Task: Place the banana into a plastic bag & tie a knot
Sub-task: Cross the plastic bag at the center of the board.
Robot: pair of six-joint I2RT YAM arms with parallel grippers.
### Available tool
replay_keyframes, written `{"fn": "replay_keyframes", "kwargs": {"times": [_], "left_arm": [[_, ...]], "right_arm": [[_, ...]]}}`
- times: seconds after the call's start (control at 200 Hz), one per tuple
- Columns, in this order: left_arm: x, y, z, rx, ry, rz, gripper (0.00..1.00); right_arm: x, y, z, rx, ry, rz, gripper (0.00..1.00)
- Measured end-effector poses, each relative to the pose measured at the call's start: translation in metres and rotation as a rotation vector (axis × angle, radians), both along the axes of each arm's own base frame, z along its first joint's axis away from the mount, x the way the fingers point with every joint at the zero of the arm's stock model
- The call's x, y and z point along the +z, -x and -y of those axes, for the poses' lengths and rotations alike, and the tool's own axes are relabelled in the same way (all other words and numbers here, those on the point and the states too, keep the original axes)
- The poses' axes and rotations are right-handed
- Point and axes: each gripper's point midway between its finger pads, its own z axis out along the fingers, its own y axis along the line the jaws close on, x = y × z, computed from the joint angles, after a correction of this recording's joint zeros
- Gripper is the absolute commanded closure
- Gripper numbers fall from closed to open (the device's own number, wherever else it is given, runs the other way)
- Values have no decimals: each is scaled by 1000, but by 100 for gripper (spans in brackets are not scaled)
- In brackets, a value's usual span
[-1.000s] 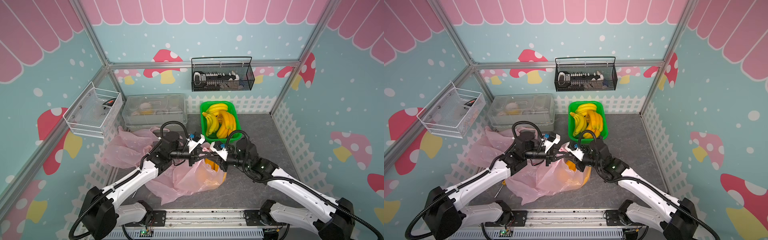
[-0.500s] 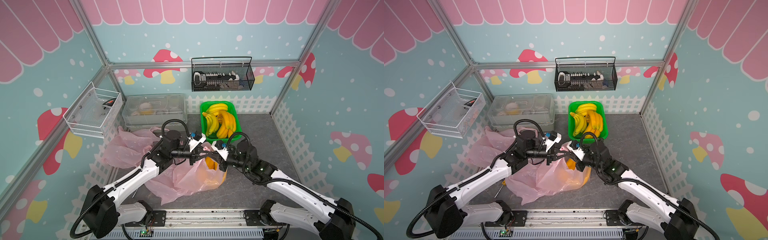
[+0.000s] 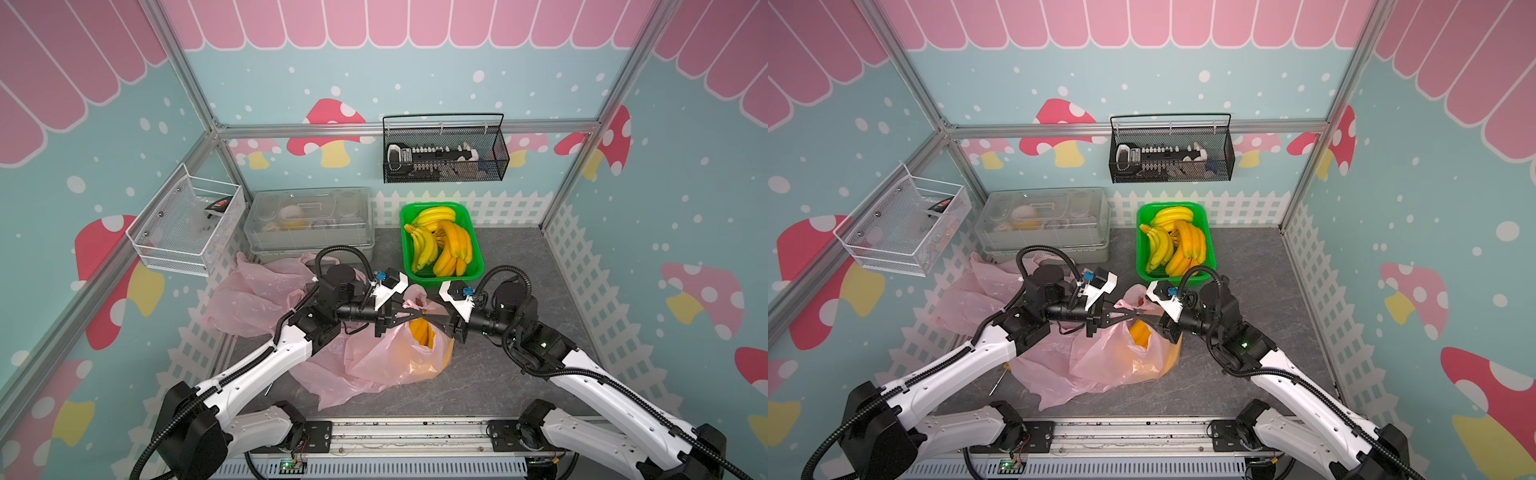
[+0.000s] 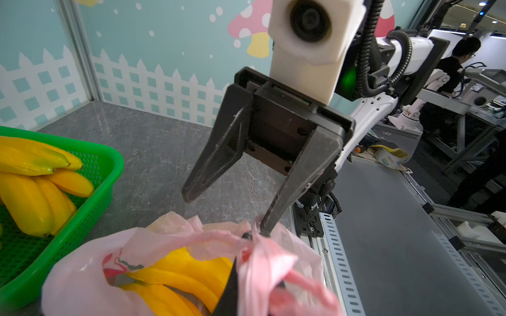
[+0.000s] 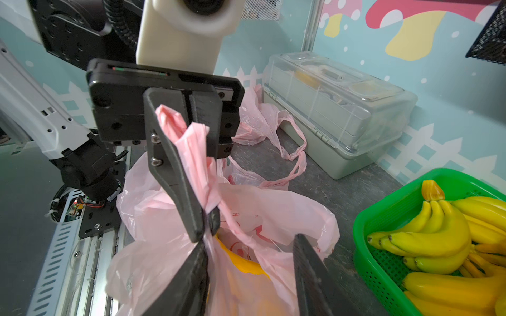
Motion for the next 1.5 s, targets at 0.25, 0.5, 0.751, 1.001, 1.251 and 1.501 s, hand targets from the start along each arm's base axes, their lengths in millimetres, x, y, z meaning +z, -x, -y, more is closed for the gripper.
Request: {"fn": "replay_keyframes", "kwargs": {"times": [0.25,0.5,0.751,1.001,1.251,1.501], "left_arm": [[0,5,2,-30,5,9,98],[-6,4,2,-23,3,15,96],[-5,1,2,-5,18,44,93],[-5,-2,1,18,27,64,88],[-6,-4,0,31,31,72,84],[-3,-5,-2,35,38,69,81]], "right_arm": [[-9,9,-13,105,-6,-47,48],[-10,14,-25,158,-23,-64,55],[-11,12,-28,162,-33,-71,59],[-11,14,-30,171,-34,-75,67],[-12,15,-31,173,-30,-81,70],[-17,13,-29,154,-18,-93,75]]}}
